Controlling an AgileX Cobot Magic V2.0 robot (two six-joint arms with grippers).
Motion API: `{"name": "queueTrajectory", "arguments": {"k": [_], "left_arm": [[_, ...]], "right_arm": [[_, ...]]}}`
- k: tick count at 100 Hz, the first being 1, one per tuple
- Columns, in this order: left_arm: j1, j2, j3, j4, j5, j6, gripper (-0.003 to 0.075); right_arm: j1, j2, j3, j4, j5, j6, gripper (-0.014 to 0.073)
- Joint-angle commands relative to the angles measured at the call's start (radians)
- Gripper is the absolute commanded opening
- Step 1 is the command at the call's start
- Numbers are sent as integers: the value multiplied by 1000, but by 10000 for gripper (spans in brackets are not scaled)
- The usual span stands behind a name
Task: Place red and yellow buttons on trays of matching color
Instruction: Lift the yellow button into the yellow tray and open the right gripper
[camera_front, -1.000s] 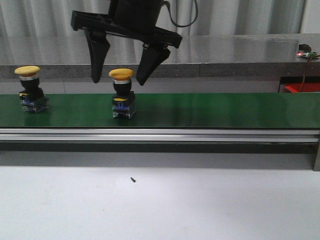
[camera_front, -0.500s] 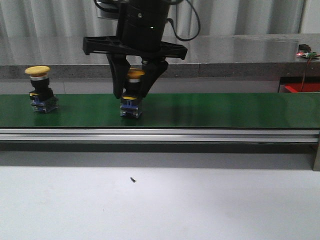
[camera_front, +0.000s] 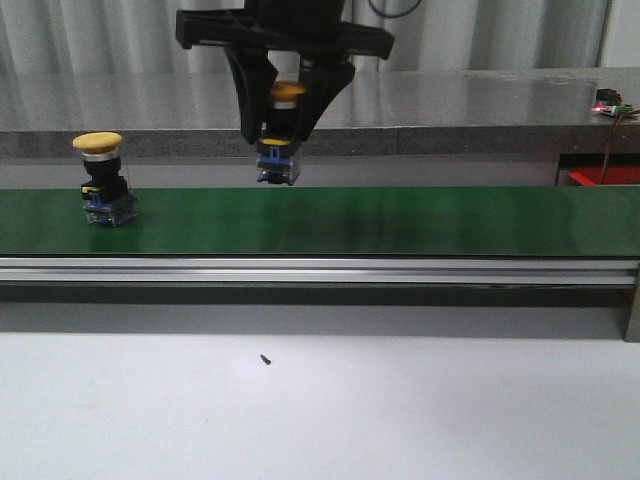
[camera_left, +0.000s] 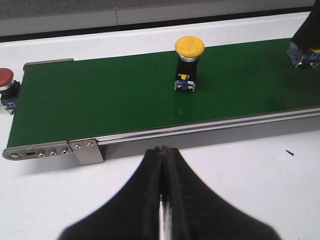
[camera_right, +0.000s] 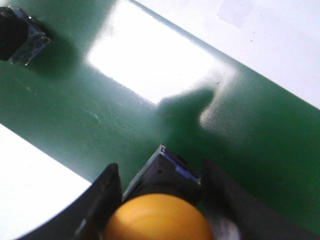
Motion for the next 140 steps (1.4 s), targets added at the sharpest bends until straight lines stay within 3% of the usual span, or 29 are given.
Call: {"name": "queueTrajectory", "arguments": {"k": [1, 46, 107, 140], "left_arm": [[-8, -1, -29, -31, -65, -1, -20], [-8, -1, -29, -32, -61, -1, -20], [-8, -1, -29, -32, -65, -1, -20], [-8, -1, -29, -32, -65, -1, -20]], "right_arm": [[-19, -98, -33, -14, 9, -3, 203], [-150, -258, 111, -14, 16, -3, 203], [-481, -610, 714, -14, -214, -3, 203], [-680, -714, 905, -14, -244, -3, 203]]}}
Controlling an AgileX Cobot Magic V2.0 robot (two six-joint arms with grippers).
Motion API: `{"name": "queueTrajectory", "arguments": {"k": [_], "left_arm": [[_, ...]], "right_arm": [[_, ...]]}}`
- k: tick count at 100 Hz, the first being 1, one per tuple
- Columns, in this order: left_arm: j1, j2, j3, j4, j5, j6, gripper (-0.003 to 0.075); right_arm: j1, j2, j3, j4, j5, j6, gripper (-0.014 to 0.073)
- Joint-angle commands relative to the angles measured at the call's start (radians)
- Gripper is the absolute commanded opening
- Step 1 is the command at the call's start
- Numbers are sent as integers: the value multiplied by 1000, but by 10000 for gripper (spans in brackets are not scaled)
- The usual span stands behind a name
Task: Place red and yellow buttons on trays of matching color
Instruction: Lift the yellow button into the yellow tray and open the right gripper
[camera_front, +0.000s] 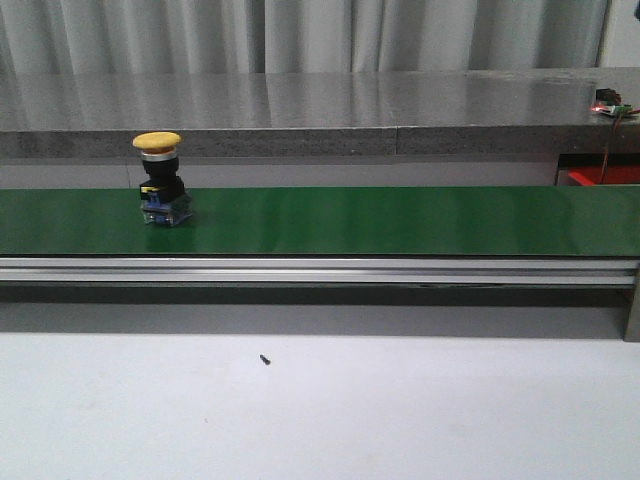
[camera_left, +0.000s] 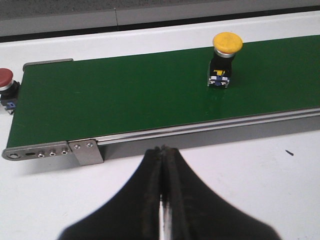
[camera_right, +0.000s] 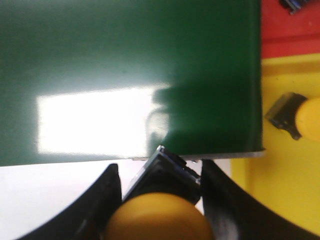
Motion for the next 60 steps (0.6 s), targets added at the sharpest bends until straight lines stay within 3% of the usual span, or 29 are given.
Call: {"name": "queueTrajectory", "arguments": {"k": [1, 60], "left_arm": [[-8, -1, -29, -32, -65, -1, -20], [-8, -1, -29, -32, -65, -1, -20]], "right_arm": [[-47, -65, 12, -9, -49, -3, 203], [-354, -92, 236, -8, -192, -3, 203]]}}
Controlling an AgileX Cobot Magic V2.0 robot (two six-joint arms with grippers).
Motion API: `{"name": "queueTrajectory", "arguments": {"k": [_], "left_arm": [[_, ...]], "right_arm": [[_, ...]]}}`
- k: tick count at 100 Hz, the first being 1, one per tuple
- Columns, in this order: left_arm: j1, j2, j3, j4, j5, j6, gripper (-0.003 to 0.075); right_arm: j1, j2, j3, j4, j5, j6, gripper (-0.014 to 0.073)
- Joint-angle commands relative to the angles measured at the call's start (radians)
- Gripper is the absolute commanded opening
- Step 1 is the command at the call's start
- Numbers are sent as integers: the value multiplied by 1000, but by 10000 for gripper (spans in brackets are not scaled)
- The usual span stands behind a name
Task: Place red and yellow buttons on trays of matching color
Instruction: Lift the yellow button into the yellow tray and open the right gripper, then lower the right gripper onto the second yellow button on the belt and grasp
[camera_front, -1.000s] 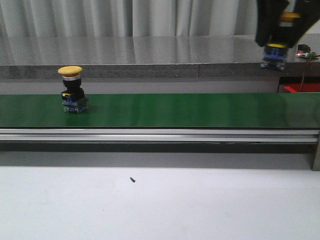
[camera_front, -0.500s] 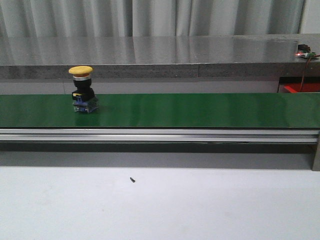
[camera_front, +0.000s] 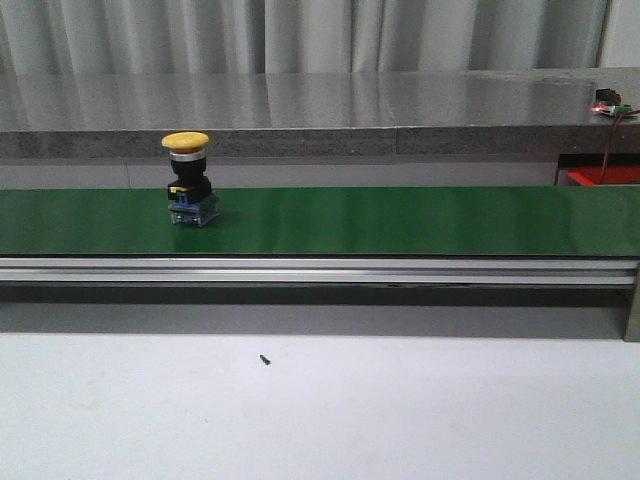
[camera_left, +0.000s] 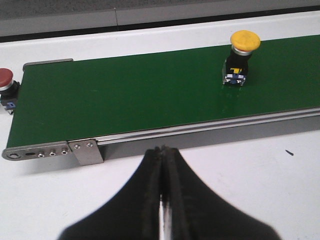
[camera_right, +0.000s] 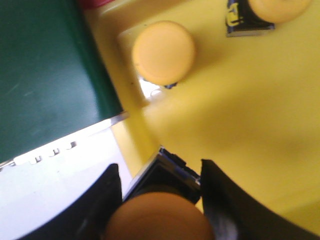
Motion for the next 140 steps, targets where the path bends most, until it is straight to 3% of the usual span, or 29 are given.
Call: {"name": "queueTrajectory", "arguments": {"k": [1, 28, 49, 119, 126, 140], "left_arm": [[-8, -1, -29, -32, -65, -1, -20], [-8, -1, -29, -32, -65, -1, -20], [-8, -1, -29, -32, -65, -1, -20], [-8, -1, -29, -32, -65, -1, -20], [-8, -1, -29, -32, -65, -1, -20], [-8, -1, -29, -32, -65, -1, -20]], "right_arm": [[-43, -39, 6, -8, -74, -3, 203], [-135, -22, 45, -9, -198, 5, 203], [-174, 47, 45, -21, -217, 9, 203], [-236, 171, 45, -37, -317, 65, 206], [-236, 171, 45, -48, -322, 65, 252], [-236, 171, 45, -48, -316, 65, 433]]}}
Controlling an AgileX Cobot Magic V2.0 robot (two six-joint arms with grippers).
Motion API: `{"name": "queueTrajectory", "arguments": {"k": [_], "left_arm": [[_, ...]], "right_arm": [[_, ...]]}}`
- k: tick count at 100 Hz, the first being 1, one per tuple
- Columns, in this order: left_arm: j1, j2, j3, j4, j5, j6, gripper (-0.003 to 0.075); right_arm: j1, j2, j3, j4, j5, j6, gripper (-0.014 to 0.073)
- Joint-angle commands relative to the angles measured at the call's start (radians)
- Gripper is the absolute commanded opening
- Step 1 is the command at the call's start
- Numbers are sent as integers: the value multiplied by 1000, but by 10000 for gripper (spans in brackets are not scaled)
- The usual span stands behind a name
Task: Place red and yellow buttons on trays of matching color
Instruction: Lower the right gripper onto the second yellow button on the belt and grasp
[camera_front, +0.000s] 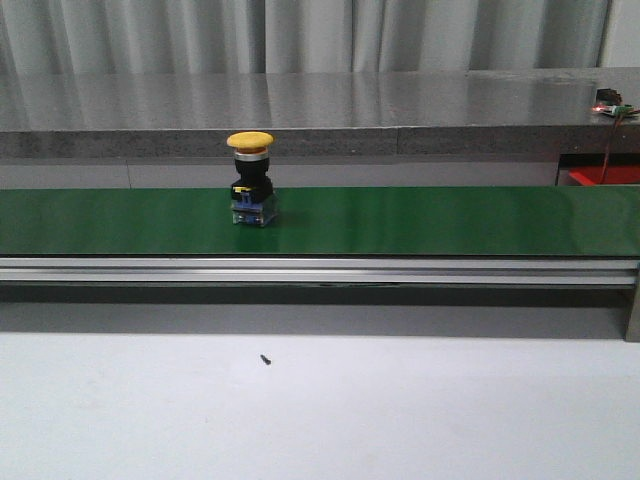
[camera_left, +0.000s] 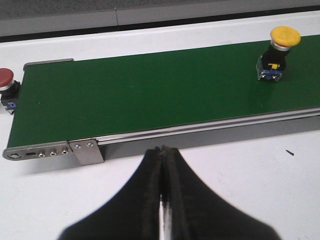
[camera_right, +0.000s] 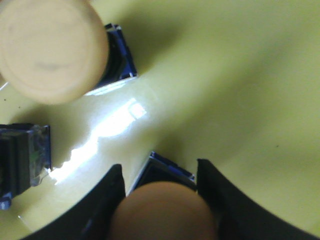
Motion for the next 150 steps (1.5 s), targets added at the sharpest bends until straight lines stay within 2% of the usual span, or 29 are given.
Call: {"name": "queueTrajectory", "arguments": {"k": [1, 37, 61, 75, 98, 115, 135, 142, 150], "left_arm": [[-8, -1, -29, -32, -65, -1, -20], [-8, -1, -29, -32, -65, -1, -20], [-8, -1, -29, -32, -65, -1, -20], [-8, -1, -29, -32, -65, -1, -20], [-8, -1, -29, -32, -65, -1, -20], [-8, -1, -29, -32, -65, -1, -20], [-8, -1, -29, -32, -65, -1, -20], [-8, -1, -29, -32, -65, -1, -20], [-8, -1, -29, -32, -65, -1, -20]], "right_arm": [[-7, -35, -23, -13, -29, -1, 445], [-6, -76, -23, 4, 2, 1, 465], [-2, -218, -23, 3, 42, 1, 465], [43, -315, -23, -25, 63, -21, 465], [238, -411, -26, -25, 86, -99, 465], [434, -415, -30, -25, 99, -129, 465], [614, -415, -88, -21, 93, -152, 468], [666, -415, -121, -13, 95, -162, 498], [714, -404, -170, 8, 116, -162, 578]]}}
